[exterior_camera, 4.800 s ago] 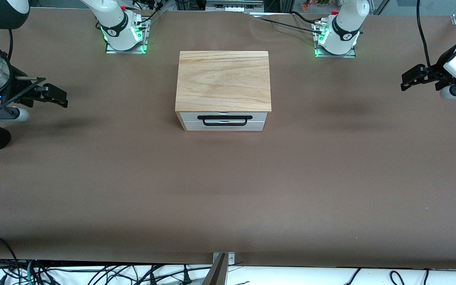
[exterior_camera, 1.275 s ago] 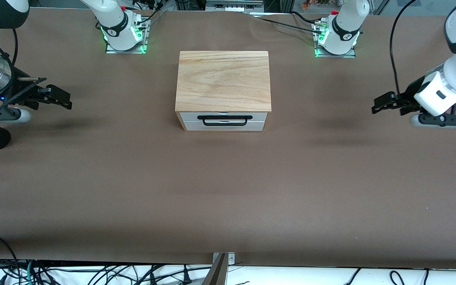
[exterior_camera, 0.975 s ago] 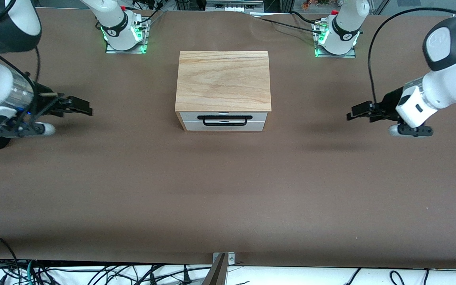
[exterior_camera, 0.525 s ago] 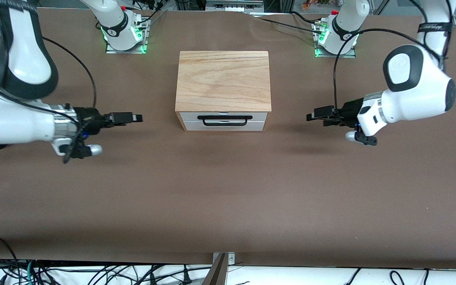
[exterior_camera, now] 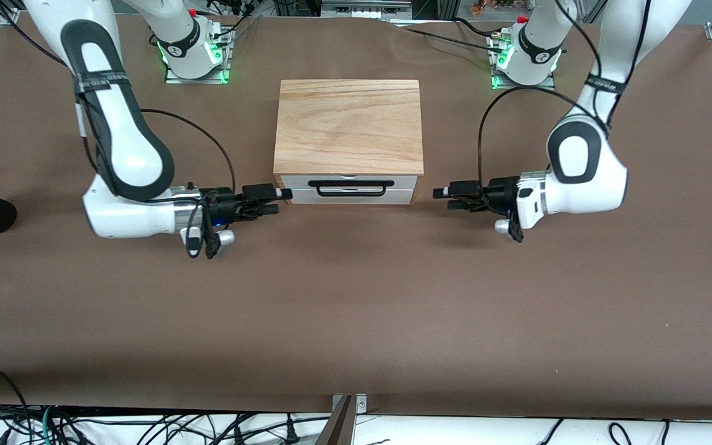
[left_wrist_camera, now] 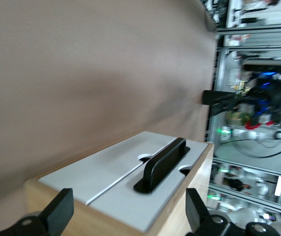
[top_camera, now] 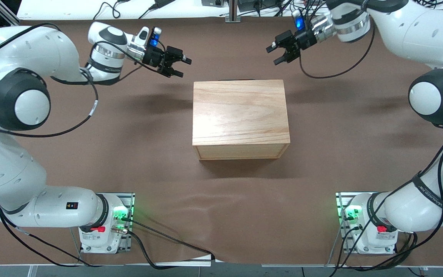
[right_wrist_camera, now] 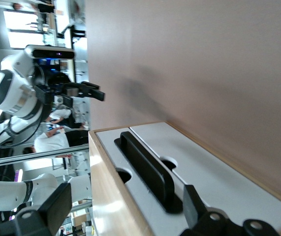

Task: Pull top drawer with both arms simultaneously
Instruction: 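Move the left gripper and the right gripper toward the drawer handle ends, then close the left gripper and the right gripper on the black handle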

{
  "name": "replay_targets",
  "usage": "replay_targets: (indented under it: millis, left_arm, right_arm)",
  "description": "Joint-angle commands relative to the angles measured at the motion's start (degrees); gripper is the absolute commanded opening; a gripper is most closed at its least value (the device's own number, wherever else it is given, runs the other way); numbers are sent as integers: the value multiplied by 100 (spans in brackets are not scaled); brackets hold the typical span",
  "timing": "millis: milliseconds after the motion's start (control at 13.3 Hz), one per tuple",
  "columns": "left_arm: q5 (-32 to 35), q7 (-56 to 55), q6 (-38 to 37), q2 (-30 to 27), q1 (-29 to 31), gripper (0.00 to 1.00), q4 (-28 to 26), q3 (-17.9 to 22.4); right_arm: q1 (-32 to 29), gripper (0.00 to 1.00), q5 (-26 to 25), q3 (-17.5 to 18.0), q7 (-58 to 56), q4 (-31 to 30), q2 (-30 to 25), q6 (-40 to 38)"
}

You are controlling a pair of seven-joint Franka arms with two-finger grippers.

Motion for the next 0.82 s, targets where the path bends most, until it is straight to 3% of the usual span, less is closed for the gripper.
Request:
replay_targets:
  millis: [0, 75, 225, 375, 600, 750]
  left_arm:
    - [-740, 353, 41, 394, -253, 100, 259, 10]
    - [-1030, 458, 23, 490, -367, 100, 276, 1]
    - [-1793, 1359, -12, 771, -586, 98, 268, 1]
    - [-2427, 2301, -21, 1088, -771, 90, 268, 1]
    - [-2553, 2375, -151, 1168, -816, 90, 268, -7]
    - [-2562, 2383, -424, 1151, -816, 90, 242, 1]
  right_arm:
    - [182, 100, 1237, -10, -1426, -282, 468, 83]
    - [217, 94, 1668, 16, -1936, -282, 680, -83]
    - [243, 69, 2312, 17, -2528, -282, 988, -452]
    - [314, 67, 2385, 17, -2610, -299, 1103, -629]
    - [305, 67, 2393, 26, -2610, -553, 1104, -997]
    - [296, 61, 2402, 26, -2610, -711, 1104, -1200]
